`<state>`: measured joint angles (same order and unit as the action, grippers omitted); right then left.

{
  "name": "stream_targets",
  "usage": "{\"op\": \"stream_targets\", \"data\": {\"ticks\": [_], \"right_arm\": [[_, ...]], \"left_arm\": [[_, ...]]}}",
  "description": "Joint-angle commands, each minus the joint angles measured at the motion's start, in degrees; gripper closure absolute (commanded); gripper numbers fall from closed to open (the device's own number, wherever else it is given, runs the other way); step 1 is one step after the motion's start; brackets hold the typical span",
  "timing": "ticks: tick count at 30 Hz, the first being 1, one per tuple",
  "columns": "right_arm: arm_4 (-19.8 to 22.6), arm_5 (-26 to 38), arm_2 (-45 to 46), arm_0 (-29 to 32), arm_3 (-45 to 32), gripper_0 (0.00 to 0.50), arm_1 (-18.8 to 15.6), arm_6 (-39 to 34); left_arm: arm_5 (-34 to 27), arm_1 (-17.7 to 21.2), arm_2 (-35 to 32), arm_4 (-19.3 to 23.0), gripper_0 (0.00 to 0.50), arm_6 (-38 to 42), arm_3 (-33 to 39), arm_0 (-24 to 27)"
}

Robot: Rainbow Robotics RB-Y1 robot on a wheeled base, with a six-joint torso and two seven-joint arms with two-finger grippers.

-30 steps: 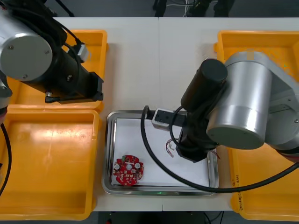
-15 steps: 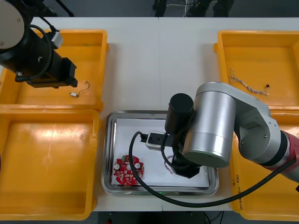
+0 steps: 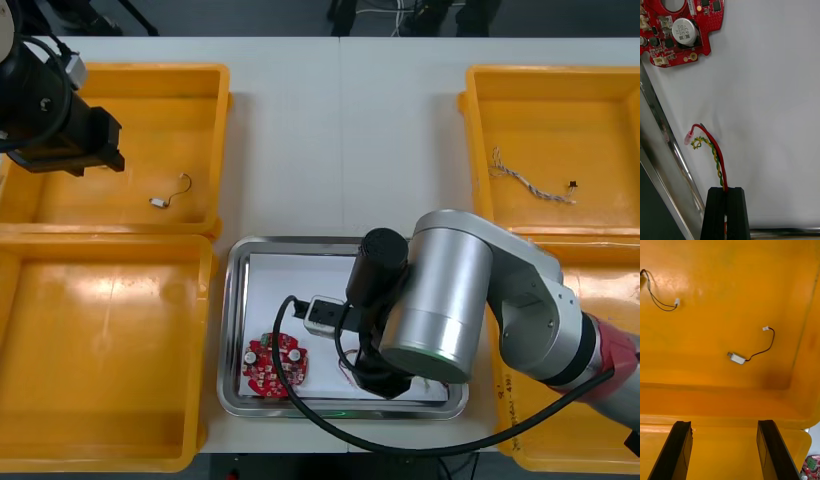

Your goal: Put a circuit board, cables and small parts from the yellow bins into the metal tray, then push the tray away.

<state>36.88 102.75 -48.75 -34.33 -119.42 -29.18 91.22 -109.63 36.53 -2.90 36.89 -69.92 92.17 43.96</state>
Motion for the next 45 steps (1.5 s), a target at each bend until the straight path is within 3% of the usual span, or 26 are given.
{"op": "stream_targets", "data": {"ticks": [1,7,18,20,21,22,25,26,27,28,40,45], "right_arm": [[-3.13,-1.77,-1.87,2.87,-0.56,0.5,1.93,0.27],[-8.58,-5.37,-6.18,3.39,-0.47,0.5,1.58,-0.25],[-8.84,-5.55,-6.27,4.1,-0.56,0.5,0.7,-0.34],[-9.63,-5.55,-6.27,4.01,-0.47,0.396,0.7,-0.08],[-9.89,-5.55,-6.27,4.01,-0.47,0.396,0.7,-0.08],[-10.25,-5.55,-6.27,4.01,-0.56,0.229,0.7,-0.17],[-10.86,-5.55,-6.27,4.01,-0.47,0.192,0.79,-0.43],[-10.86,-5.55,-6.27,4.01,-0.56,0.055,0.79,-0.34],[-10.95,-5.63,-6.18,4.01,-0.56,0.055,0.79,-0.43],[-11.04,-5.55,-6.18,4.01,-0.47,0.0,0.79,-0.43],[-12.18,-5.19,-4.95,3.57,-1.52,0.0,0.7,-0.87],[-8.23,-4.31,-0.82,1.99,-2.4,0.0,0.7,-1.05]], "left_arm": [[-0.37,2.23,-1.94,-2.17,0.0,-5.67,-2.43,3.68],[-0.37,2.23,-3.34,-3.66,0.0,-6.63,-6.13,3.68],[-0.14,2.31,-5.72,-8.67,0.0,-7.16,-8.06,3.59],[1.27,2.31,-6.33,-9.02,0.0,-7.34,-10.08,3.59],[2.76,2.31,-6.68,-8.94,0.0,-7.51,-11.4,3.59],[4.08,2.23,-6.95,-9.11,0.0,-7.6,-12.37,3.68],[7.86,2.31,-6.95,-9.64,0.0,-7.95,-14.83,3.68],[8.47,2.31,-6.95,-9.64,0.0,-8.04,-15.18,3.68],[9.79,2.31,-6.95,-9.73,0.0,-8.3,-15.79,3.59],[10.93,2.31,-6.95,-9.9,0.0,-8.57,-16.32,3.59],[18.67,2.23,-6.95,-10.25,0.0,-9.97,-17.64,3.86],[21.92,2.23,-6.95,-10.17,0.0,-11.47,-21.6,5.17]]}}
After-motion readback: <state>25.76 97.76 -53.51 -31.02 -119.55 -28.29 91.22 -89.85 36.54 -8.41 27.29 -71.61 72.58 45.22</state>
